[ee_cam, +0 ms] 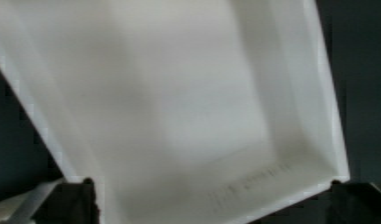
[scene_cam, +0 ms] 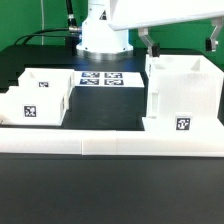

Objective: Assemble drawer

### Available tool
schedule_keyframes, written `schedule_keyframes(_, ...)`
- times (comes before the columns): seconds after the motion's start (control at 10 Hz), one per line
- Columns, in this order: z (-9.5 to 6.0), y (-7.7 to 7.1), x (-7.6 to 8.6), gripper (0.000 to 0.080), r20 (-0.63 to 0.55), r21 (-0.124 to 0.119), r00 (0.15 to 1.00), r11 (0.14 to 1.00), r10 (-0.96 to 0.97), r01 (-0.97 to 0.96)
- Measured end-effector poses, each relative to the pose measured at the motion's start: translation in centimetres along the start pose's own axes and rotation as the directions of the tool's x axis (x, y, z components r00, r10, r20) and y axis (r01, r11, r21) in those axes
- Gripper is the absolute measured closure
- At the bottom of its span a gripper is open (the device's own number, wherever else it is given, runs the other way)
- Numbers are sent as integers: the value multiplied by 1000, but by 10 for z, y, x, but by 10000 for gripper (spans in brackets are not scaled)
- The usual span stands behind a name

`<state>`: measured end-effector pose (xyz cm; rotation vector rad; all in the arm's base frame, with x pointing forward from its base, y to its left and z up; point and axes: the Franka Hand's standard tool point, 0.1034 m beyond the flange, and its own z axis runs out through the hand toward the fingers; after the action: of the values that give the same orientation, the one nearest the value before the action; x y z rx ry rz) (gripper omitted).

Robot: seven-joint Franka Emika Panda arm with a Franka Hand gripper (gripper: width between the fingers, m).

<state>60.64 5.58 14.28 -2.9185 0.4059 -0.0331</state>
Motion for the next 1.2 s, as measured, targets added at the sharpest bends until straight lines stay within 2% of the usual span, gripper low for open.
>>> schedule_keyframes(0.1,-8,28,-5,151,0,-14,1000,1000,2,-2)
schedule_keyframes(0.3,-18,65,-3,151,-11,-31,1000,1000,-6,5)
schedule_keyframes(0.4,-19,80,-1,151,-13,-31,1000,999,-9,8)
schedule_keyframes(0.6,-17,77,-2,151,-10,-32,1000,999,-5,4)
schedule_keyframes(0.9,-15,82,-3,151,-3,-39,1000,999,-5,5)
schedule_keyframes(1.1,-4,114,-12,151,-5,-65,998,996,-64,64)
schedule_keyframes(1.2,2,126,-13,151,0,-73,994,992,-106,105)
